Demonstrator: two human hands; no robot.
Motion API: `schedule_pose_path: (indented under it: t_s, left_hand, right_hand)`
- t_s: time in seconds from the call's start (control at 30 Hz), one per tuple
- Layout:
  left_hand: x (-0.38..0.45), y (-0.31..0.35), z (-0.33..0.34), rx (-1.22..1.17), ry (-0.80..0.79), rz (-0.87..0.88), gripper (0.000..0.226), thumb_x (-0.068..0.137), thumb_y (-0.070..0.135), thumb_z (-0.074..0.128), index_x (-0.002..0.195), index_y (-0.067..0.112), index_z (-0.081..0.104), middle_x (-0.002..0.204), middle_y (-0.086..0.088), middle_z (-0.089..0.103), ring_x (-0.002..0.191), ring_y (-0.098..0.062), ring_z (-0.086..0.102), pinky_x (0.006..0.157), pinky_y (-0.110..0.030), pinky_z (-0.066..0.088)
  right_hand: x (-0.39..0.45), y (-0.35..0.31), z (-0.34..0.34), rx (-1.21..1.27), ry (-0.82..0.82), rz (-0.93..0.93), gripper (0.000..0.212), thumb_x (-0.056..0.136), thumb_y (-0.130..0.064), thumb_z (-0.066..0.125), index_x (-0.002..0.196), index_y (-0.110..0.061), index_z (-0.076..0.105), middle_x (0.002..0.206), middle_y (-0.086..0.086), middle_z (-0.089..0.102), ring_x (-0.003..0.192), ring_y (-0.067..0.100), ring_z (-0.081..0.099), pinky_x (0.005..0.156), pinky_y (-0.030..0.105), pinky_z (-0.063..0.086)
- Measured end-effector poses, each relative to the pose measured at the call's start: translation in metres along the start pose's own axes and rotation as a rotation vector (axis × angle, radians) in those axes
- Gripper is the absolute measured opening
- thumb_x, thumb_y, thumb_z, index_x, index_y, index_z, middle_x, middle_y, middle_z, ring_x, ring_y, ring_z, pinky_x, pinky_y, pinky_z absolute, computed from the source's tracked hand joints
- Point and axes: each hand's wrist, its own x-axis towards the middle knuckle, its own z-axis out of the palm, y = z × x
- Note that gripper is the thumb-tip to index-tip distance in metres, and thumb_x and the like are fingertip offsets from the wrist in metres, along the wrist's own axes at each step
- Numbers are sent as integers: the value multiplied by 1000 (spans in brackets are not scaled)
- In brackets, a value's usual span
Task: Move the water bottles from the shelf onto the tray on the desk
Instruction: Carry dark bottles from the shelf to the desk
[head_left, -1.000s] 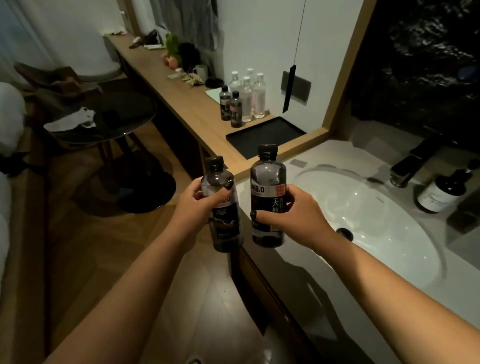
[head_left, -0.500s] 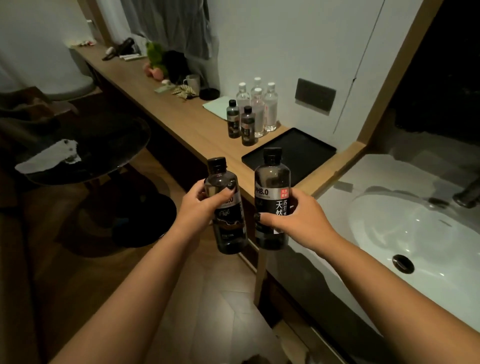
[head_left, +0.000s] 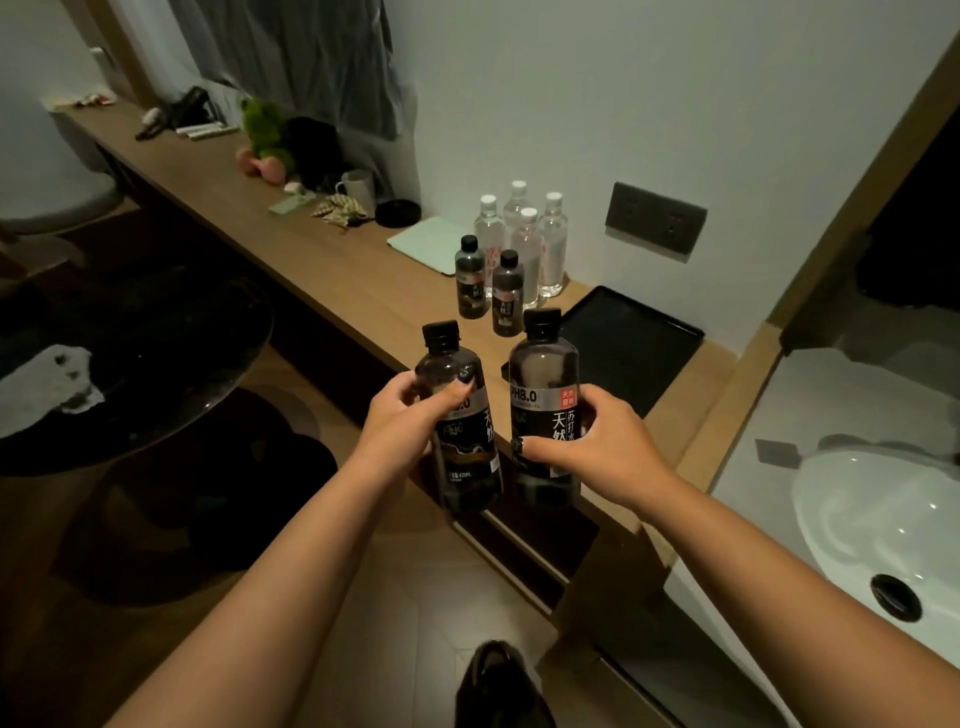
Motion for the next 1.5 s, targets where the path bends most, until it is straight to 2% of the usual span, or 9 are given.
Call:
schedule_pose_path:
  t_s: [0.17,0.4,0.57,0.73,0.83,1.17,1.27,1.33,1.5]
  left_hand:
    - [78,12,-9,32,-47,16,65,62,53,76,118,24,60,124,-1,61,117,-22,55,100,-52,44]
    - [178,26,-20,126,-44,16,43,74,34,76,112,27,58,120,2,61,114,-21,57,99,-49,46]
    - [230,29,-31,243,-84,45,44,77,28,75,115,24,53,123,5,57,116,-14,52,94,-32,42]
    - [293,21,-46,369,-198,24,58,75,27,77,125,23,48,133,2,54,123,-17,50,92,-29,40]
    - [334,19,-55,403,-310,14,60,74,25,78,126,21,48,125,6,55,111,-8,48,88,-24,38]
    - [435,0,-67,566,-544,33,60,72,13,79,124,26,52,128,3,56,122,-16,48,93,-25,34]
    - [447,-2,-69,454,-630,-21,59,75,-4,73,125,19,52,106,13,59,99,-4,55,73,-4,43]
    - [454,-3,-69,388,-665,-80,61,76,-7,70,127,20,51,103,14,58,98,-4,53,62,-4,45]
    - [473,-7,-64,409,-733,-67,69,72,-2,76,130,24,50,120,7,57,120,-13,48,101,-29,38]
  right_hand:
    - [75,-1,5,-12,32,37,54,62,-38,82,107,-30,53,97,-15,61,89,0,57,67,15,43]
    - [159,-3,7,-36,85,117,64,59,-37,82,114,-23,51,104,-9,60,96,9,58,80,28,50]
    - [207,-4,18,-72,104,140,66,56,-37,82,113,-24,52,106,-8,63,99,10,60,84,30,51]
    - [251,-2,51,-73,142,193,63,58,-31,84,112,-25,52,107,-8,63,101,11,59,84,27,48]
    - [280,1,75,-82,212,270,67,57,-31,85,114,-22,51,109,-7,62,101,11,57,82,25,47]
    - [358,15,144,-22,587,485,58,56,-19,85,106,-20,54,109,-3,57,101,12,53,85,27,46]
    - [366,14,154,13,653,548,57,60,-13,83,107,-19,52,106,-6,47,95,7,45,80,20,38]
    - [370,15,159,2,688,567,55,61,-13,82,106,-20,51,103,-7,43,94,6,42,80,19,35]
    - [377,21,171,-12,732,625,56,60,-19,84,102,-24,48,105,-8,44,96,6,45,81,20,37]
